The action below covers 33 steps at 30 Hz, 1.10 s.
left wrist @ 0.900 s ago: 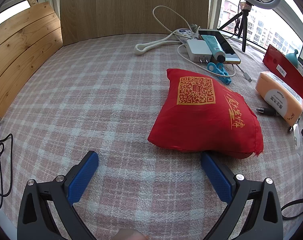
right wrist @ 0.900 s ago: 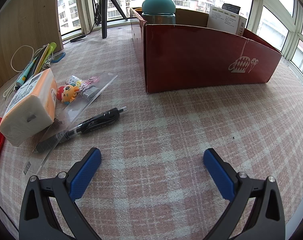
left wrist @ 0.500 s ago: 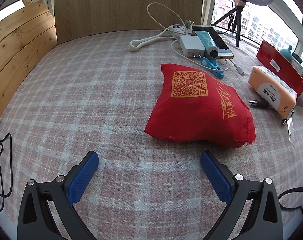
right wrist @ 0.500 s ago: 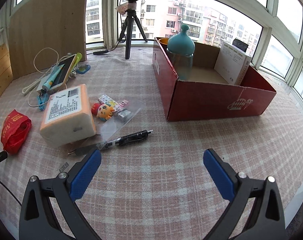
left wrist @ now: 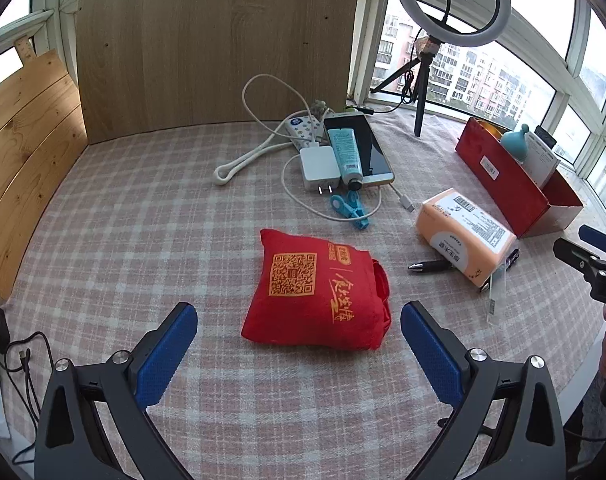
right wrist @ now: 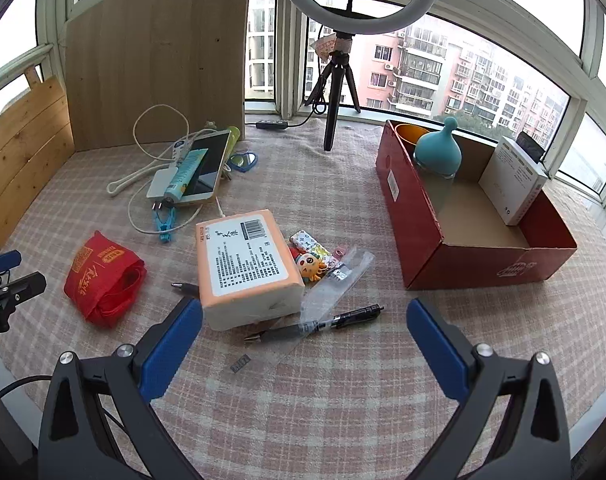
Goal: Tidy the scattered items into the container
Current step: 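Move the right tool toward the orange-and-white tissue pack, then grasp the orange-and-white tissue pack with the right gripper and lift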
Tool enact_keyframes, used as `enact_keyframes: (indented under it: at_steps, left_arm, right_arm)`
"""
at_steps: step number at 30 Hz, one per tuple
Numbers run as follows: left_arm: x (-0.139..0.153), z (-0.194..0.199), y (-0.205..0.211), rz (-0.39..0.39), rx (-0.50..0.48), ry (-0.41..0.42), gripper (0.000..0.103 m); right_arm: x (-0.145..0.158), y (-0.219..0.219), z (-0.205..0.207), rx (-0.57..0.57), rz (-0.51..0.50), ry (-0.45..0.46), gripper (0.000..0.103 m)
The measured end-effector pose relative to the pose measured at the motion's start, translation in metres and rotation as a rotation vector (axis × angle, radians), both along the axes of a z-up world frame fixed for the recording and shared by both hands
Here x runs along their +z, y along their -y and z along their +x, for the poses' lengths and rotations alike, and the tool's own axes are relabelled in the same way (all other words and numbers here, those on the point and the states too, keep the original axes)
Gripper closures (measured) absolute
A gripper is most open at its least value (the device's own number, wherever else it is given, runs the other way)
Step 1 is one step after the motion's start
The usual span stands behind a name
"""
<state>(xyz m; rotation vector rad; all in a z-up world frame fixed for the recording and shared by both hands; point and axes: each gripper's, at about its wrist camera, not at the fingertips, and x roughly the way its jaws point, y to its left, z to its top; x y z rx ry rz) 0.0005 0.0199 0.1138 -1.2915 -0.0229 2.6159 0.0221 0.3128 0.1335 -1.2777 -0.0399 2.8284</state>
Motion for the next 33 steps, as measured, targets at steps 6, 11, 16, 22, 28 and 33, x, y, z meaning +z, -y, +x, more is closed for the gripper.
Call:
enact_keyframes:
  at_steps: [6,11,16,22,28,33]
  left_arm:
    - [0.051,-0.016,-0.016,-0.008,-0.077,-0.095,0.001]
    - [0.059,-0.022,-0.023,-0.022,-0.095,-0.121,0.001]
    - [0.042,-0.020,-0.026,-0.005,-0.105,-0.082,0.001]
    - [0.023,-0.018,-0.019,0.026,-0.086,-0.029,0.001]
    - [0.015,-0.019,-0.017,0.030,-0.083,-0.014,0.001]
    - [0.003,-0.022,-0.028,0.018,-0.117,0.012,0.001]
  right_arm:
    - [0.005,0.000,-0.018,0.005,-0.036,0.022,0.000]
    - [-0.018,0.009,-0.030,0.055,-0.047,0.070,0.000]
    - [-0.042,0.028,-0.040,0.134,0.020,0.108,0.000]
    - [-0.063,0.040,-0.056,0.164,0.099,0.147,0.000]
    - [-0.077,0.042,-0.064,0.168,0.096,0.184,0.003]
    - [-0.075,0.034,-0.063,0.142,-0.010,0.194,0.017]
